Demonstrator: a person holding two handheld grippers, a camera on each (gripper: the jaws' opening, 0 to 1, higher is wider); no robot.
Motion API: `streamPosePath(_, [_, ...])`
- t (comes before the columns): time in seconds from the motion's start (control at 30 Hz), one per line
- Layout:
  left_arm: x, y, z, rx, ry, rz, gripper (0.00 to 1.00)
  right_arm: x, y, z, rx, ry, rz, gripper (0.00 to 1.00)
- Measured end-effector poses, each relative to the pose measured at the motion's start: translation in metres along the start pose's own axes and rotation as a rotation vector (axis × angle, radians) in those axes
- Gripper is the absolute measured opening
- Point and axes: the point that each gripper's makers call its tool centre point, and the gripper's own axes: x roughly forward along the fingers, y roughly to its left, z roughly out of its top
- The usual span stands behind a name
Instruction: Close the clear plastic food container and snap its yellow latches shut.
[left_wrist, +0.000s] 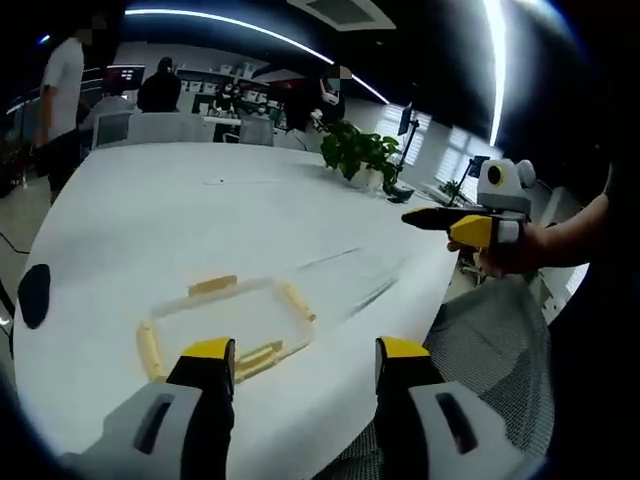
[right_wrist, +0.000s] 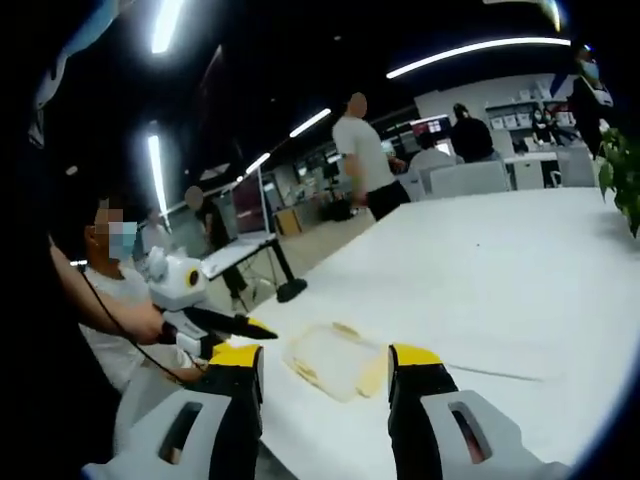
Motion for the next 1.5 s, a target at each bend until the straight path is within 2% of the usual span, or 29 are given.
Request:
streamPosePath(0.17, [-0.002, 0.009, 0.005, 0.014, -0.001, -0.015, 0.55, 0.009, 0.003, 0.004, -0.010, -0.004, -0.008, 0.49])
streamPosePath(0.53, [-0.007, 0.021, 0.002, 0.014, 0.008, -0.023, 0.55, 0.027, 0.003, 0.005, -0.021, -0.005, -0.018, 0.49])
streamPosePath(0.77, [-0.005, 0.027, -0.004, 0.002, 0.018, -0.013, 0.55, 0.031, 0.006, -0.001, -0.043, 0.029, 0.005, 0.49])
streamPosePath(1.23, [-0.006, 0.050, -0.013, 0.044, 0.061, -0.003, 0.56, 0.051, 0.009, -0.015, -0.100, 0.119, 0.056, 0.48])
streamPosePath(1.5, [-0.006, 0.055, -0.016, 0.051, 0.077, -0.010, 0.56, 0.057, 0.008, -0.016, -0.100, 0.124, 0.051, 0.48])
